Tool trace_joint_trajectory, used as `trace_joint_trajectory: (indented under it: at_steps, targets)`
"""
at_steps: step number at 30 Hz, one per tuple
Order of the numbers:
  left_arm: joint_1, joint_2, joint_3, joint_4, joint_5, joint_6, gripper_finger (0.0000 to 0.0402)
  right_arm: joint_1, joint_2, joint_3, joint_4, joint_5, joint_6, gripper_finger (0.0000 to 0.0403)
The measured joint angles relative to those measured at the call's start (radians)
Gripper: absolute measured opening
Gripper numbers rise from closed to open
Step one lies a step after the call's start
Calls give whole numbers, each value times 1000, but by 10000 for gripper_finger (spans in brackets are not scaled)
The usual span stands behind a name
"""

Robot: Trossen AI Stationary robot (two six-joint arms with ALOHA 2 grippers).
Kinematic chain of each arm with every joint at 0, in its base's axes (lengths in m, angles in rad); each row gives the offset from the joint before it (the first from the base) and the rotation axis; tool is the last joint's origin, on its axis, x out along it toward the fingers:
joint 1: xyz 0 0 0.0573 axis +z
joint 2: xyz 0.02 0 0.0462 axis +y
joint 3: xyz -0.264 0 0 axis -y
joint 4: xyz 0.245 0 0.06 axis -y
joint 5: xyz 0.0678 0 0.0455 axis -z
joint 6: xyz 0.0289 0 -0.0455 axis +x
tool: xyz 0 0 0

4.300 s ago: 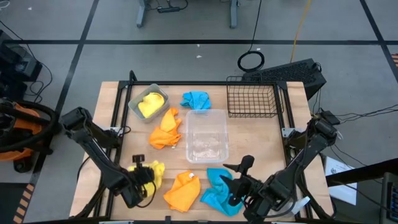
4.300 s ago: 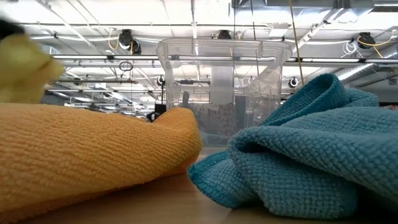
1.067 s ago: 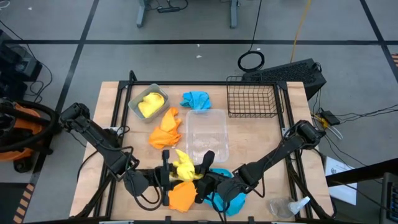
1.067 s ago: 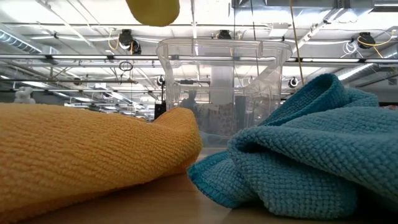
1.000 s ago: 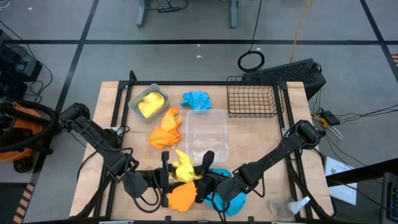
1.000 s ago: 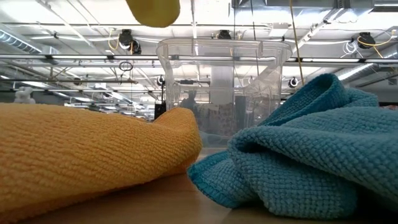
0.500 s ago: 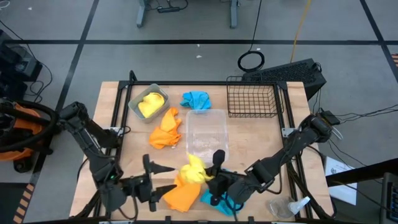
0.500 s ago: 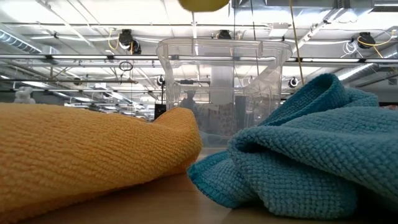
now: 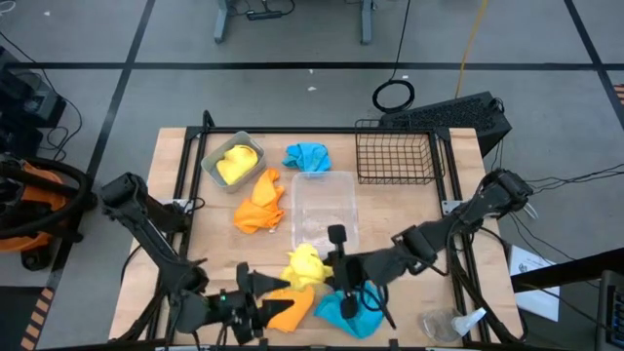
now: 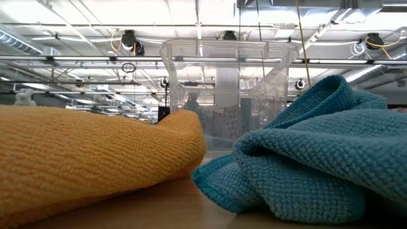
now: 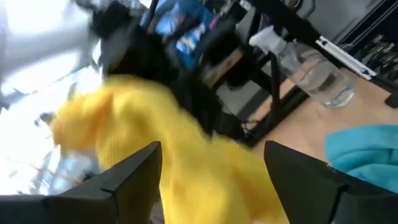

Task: Sort microfiber towel by color & place in baskets
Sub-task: Put the yellow towel into the gray bin

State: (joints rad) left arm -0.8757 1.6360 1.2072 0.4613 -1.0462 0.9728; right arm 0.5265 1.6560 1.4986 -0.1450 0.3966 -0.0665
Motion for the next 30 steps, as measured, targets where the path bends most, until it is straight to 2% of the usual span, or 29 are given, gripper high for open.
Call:
trace_joint_trajectory:
  at_steps: [3,6,14,18,23,26,30]
  targets:
    - [3,35,0,115,0,155,288,-29,9,0,16,-76,29,44]
    - [14,57,0,165,5,233,288,-43,10,0,13,-118,56,45]
    - [67,59,0,156,15,291,289,-49,10,0,5,-166,97,45]
    - [100,59,0,125,23,293,311,-55,10,0,9,-164,108,45]
    - [141,57,0,0,-19,268,336,-64,6,-2,1,-161,124,45]
    - [154,57,1,-2,-12,241,315,-69,5,-2,-14,-160,156,51]
    - [155,57,1,-3,-42,245,233,-81,4,-2,-34,-165,210,82]
